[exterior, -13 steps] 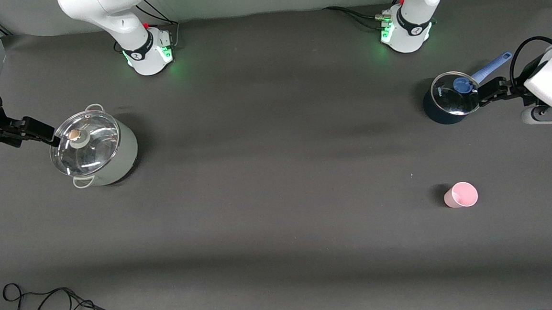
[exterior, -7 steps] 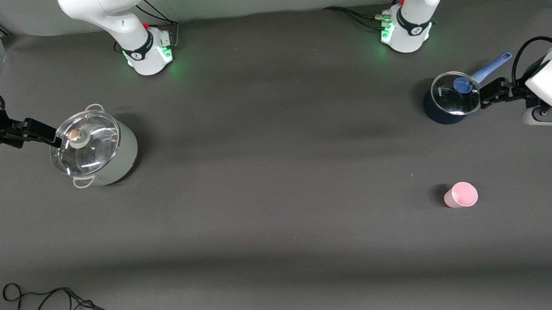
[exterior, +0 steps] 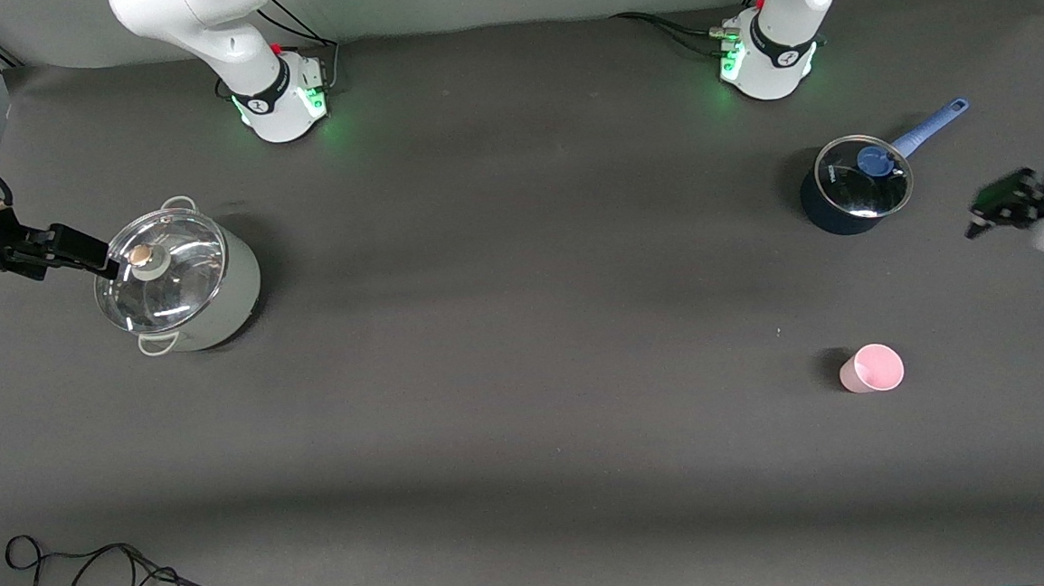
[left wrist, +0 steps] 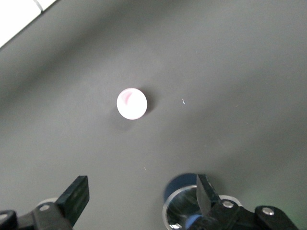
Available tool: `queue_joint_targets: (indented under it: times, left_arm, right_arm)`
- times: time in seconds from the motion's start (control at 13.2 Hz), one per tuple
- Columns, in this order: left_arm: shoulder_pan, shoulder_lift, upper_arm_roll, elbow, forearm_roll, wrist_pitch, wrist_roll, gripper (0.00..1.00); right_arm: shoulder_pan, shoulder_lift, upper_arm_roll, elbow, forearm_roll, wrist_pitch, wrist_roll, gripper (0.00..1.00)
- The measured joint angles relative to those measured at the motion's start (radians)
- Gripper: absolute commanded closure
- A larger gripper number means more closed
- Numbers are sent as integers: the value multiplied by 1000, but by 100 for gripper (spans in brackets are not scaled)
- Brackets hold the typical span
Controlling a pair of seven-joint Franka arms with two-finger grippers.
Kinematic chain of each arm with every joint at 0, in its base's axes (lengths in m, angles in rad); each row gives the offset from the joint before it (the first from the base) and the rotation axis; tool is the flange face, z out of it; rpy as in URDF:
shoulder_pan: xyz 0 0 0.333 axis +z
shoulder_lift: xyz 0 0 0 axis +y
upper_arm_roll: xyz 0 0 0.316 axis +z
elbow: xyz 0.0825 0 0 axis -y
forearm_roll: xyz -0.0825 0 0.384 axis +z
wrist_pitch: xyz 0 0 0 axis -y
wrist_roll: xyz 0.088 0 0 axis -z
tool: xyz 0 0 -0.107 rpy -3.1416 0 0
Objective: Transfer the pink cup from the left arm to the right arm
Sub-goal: 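Move the left gripper down toward the pink cup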
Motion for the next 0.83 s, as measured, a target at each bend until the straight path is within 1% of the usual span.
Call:
queue_joint_targets:
  times: [0.15, 0.38, 0.61, 0.83]
  left_arm:
    - [84, 44, 4, 5, -99, 8, 164, 0]
    - [222, 151, 6, 6, -306, 21, 435, 0]
    - [339, 308, 7, 5, -519, 46, 725, 0]
    - [401, 471, 5, 2, -697, 86, 1012, 0]
  right_arm:
    - [0, 0, 0, 0, 0, 0, 0, 0]
    - [1, 0, 1, 0, 0, 0, 0, 0]
    - [1, 1, 1, 0, 0, 0, 0, 0]
    - [1, 1, 2, -1, 0, 0, 0, 0]
